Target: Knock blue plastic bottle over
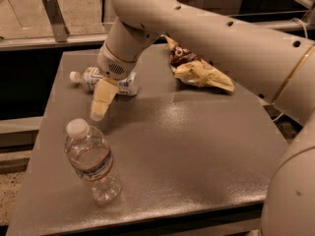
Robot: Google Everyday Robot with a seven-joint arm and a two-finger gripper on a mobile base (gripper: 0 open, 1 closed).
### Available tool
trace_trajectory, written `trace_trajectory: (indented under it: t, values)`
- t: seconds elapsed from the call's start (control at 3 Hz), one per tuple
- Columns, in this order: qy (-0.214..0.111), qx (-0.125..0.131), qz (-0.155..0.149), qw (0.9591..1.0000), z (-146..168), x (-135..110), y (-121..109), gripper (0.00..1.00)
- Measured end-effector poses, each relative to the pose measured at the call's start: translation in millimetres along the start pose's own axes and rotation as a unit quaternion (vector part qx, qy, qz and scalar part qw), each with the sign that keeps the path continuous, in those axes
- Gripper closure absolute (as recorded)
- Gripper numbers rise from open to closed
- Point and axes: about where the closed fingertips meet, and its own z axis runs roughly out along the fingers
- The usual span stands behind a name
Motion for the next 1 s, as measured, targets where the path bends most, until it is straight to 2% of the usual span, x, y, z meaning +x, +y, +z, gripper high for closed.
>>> trace_trajectory:
  t: [0.33,0.67,1.0]
  values:
    - [-0.038,0.032,0.03,0.9983,-26.0,10.2,-5.4,0.0]
    - [-0.069,0.095,0.052,0.9917,-80.7,24.2,-17.5,0.0]
    - [-0.103,0.154,0.055,0.9812,-141.1,37.2,-21.0,0.0]
